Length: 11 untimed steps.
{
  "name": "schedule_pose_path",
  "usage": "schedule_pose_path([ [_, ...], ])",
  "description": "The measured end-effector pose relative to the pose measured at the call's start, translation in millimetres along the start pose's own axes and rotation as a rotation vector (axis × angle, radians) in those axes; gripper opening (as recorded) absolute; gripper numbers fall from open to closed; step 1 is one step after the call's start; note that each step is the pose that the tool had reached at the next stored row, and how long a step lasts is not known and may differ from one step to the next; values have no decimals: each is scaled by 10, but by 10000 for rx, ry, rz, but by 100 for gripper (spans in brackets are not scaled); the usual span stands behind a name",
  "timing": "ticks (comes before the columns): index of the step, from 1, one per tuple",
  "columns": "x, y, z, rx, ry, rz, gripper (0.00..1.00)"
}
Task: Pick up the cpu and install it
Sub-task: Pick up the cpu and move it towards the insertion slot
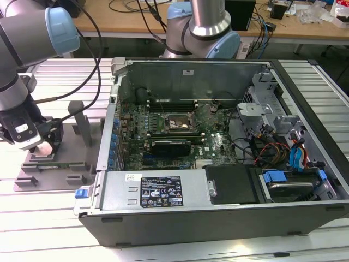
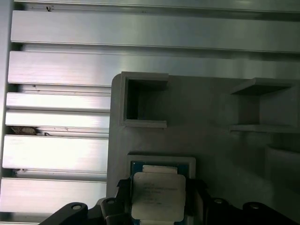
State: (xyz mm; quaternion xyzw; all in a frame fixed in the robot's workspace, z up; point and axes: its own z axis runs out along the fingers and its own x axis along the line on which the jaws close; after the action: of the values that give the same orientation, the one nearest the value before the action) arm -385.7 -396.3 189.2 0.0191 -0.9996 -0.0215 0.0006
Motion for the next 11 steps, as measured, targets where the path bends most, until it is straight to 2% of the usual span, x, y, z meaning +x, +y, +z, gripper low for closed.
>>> schedule_pose_path([
  [1, 0, 0, -2, 1, 3, 1, 61],
  [2, 0, 0, -2, 1, 2, 1, 55],
  [8, 0, 0, -3, -1, -1, 0, 55],
  [11, -2, 3, -62, 0, -1, 13, 55],
])
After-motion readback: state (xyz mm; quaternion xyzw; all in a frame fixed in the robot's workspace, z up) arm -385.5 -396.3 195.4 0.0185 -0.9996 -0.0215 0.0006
